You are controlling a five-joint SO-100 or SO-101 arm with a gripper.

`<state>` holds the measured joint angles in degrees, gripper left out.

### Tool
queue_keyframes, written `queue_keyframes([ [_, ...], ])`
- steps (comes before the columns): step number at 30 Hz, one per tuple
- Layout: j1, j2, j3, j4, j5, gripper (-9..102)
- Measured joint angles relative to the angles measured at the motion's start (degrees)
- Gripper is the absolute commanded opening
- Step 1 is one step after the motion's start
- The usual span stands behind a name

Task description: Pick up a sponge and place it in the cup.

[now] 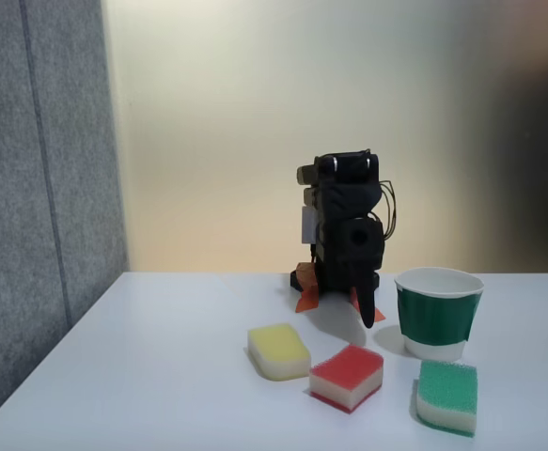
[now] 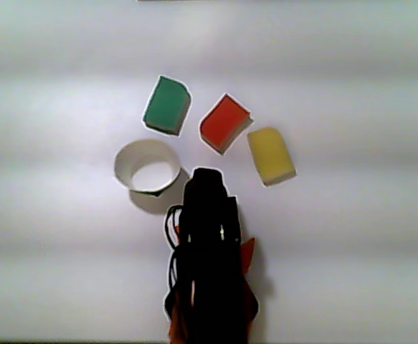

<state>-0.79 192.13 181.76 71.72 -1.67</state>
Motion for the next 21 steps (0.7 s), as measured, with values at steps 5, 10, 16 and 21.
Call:
queue_keyframes([
  [5, 1.4, 0.0, -3.9, 3.6, -1.0, 0],
  [10, 1.8, -0.4, -6.9, 6.0, -0.4, 0],
  [16, 4.9, -15.2, -16.2, 4.0, -4.0, 0],
  [21, 8.1, -36.0, -31.4, 3.3, -12.2, 0],
])
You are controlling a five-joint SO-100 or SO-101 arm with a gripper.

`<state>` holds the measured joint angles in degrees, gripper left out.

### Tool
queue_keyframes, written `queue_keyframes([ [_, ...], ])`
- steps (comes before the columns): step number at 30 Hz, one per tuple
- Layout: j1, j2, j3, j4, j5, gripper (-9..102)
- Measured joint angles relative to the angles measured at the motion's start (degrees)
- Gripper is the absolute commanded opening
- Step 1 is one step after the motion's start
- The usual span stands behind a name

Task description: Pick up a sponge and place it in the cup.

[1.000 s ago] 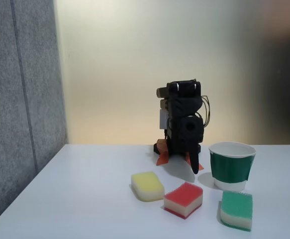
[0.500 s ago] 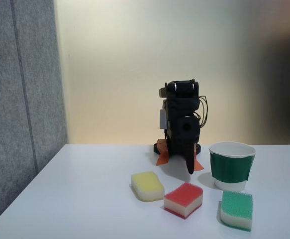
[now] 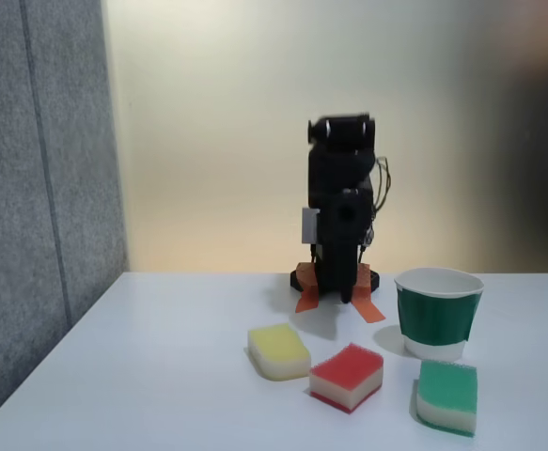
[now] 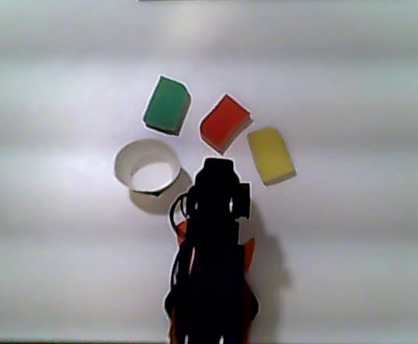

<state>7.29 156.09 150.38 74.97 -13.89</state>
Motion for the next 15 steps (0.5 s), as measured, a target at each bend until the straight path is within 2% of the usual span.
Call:
queue_keyframes([
  [4, 0.3, -15.1, -10.5, -0.8, -4.6, 1],
  [7, -1.4, -24.1, -16.8, -1.3, -5.8, 20],
  [11, -2.2, -34.4, -24.0, -3.6, -9.1, 21],
  [15, -2.5, -42.1, -32.5, -1.3, -13.8, 39],
])
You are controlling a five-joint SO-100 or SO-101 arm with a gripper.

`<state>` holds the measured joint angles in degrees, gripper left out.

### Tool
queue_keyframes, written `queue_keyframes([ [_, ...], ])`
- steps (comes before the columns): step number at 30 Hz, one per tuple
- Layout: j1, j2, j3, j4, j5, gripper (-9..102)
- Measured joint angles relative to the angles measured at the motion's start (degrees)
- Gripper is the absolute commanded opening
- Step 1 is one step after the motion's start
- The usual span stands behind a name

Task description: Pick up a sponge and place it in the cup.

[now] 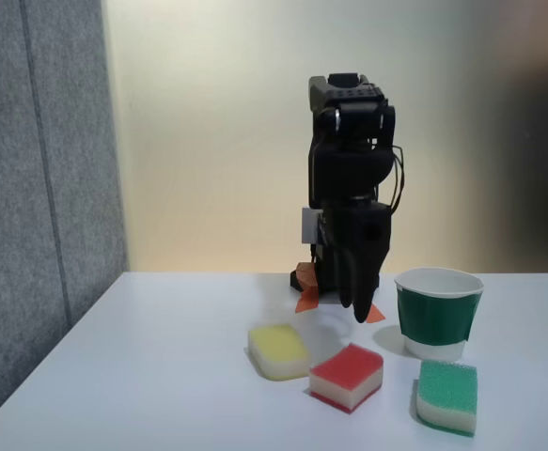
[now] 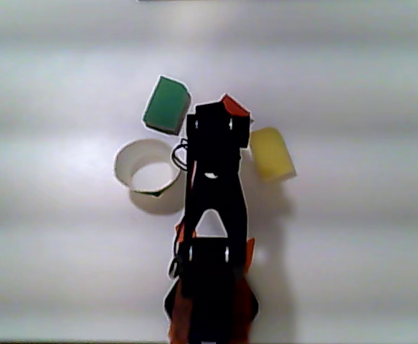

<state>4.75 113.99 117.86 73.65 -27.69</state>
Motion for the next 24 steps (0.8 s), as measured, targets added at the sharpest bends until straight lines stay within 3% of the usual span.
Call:
queue_keyframes([
  [10, -1.0, -10.6, -12.2, 1.4, -4.6, 45],
  [24, -1.8, -20.7, -18.0, -8.0, -8.3, 46],
])
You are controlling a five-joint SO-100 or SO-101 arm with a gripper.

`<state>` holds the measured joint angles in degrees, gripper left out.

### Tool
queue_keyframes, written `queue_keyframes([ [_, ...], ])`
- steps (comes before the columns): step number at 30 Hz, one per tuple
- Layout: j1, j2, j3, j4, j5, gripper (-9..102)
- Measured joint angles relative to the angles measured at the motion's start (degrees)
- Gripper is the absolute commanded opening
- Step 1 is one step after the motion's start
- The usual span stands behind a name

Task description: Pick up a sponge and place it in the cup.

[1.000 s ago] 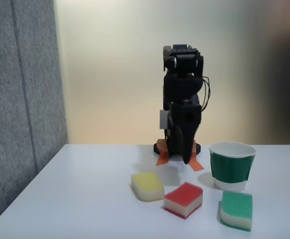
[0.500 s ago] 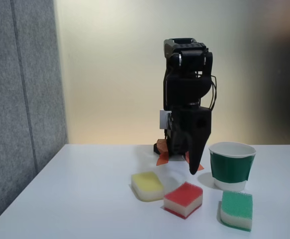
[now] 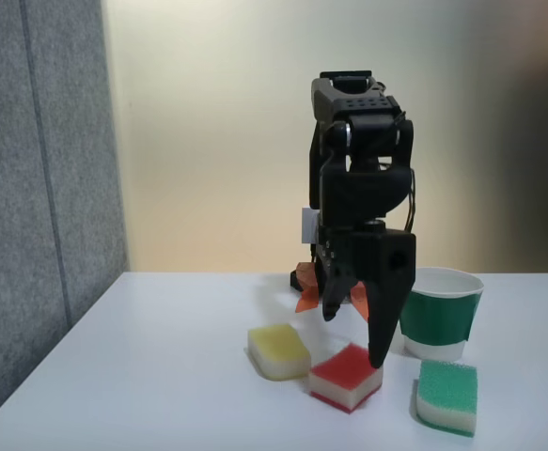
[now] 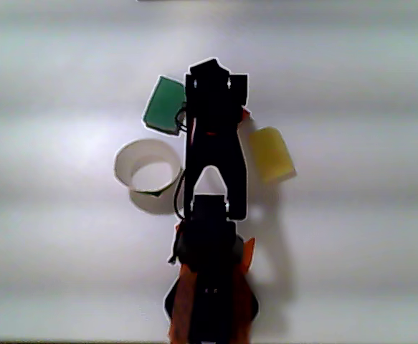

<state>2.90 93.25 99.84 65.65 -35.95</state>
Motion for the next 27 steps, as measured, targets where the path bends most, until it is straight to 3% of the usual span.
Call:
queue_keyframes([
  [18, -1.7, -1.8, 14.6, -22.9, -2.4, 43],
  [23, -0.7, -1.8, 16.0, -25.4, -3.0, 31],
  [27, -0.8, -0.5, 18.5, -27.2, -2.2, 9],
])
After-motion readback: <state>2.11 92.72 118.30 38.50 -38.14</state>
